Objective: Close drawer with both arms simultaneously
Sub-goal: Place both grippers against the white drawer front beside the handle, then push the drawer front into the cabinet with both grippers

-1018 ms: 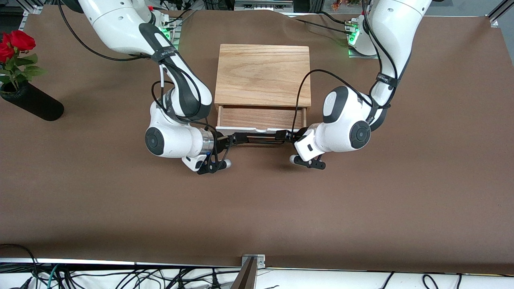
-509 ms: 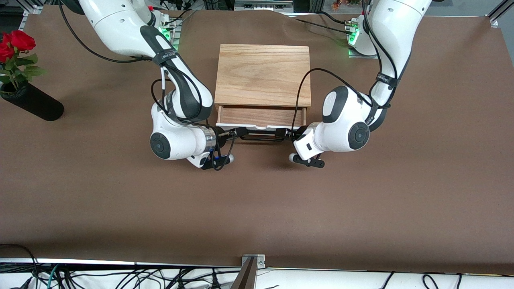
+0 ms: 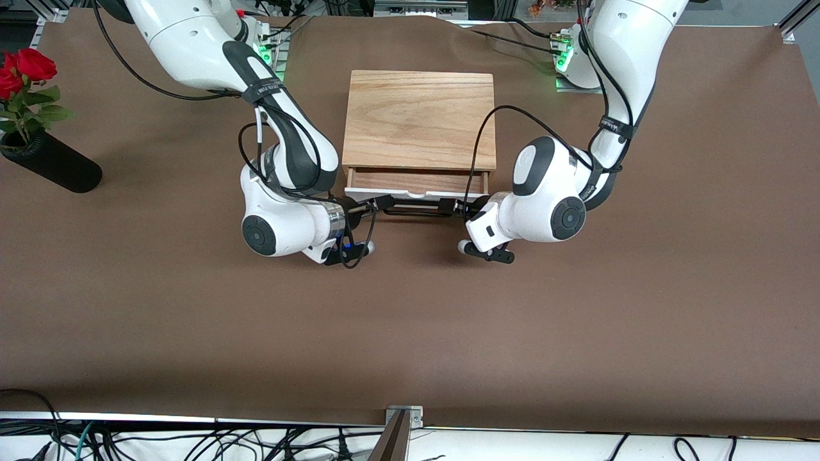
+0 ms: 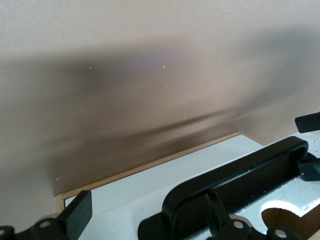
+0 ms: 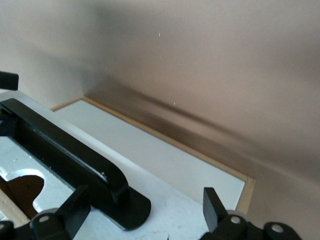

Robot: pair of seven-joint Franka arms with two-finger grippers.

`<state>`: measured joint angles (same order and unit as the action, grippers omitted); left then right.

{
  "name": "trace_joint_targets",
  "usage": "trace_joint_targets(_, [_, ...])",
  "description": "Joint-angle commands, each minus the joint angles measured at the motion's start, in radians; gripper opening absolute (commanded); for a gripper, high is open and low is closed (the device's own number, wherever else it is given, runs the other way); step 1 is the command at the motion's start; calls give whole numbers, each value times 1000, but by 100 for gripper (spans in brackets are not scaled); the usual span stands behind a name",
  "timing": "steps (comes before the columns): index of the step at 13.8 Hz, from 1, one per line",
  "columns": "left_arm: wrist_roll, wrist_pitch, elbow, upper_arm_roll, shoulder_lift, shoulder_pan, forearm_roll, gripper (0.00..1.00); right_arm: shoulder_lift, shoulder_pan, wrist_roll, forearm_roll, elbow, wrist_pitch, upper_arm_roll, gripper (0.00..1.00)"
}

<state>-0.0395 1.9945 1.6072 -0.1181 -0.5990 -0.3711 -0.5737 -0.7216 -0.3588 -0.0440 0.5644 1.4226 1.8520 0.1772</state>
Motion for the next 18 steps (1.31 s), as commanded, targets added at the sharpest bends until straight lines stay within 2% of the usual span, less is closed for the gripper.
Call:
trace_joint_targets(1, [3,-17,20,0,16,1,-28,100,5,-2,6,15,-2,-65,5,100])
trace_joint_targets(6, [3,-80,20,0,21,1,-28,100,5,-5,6,15,-2,-89,33,100])
trace_joint_targets(9, [4,-118,22,0,19,3,-28,100,1,-12,7,15,3,-91,34,100])
trace_joint_targets(18, [3,-180,60,0,21,11,-29,100,-27,-15,7,15,3,-208,34,100])
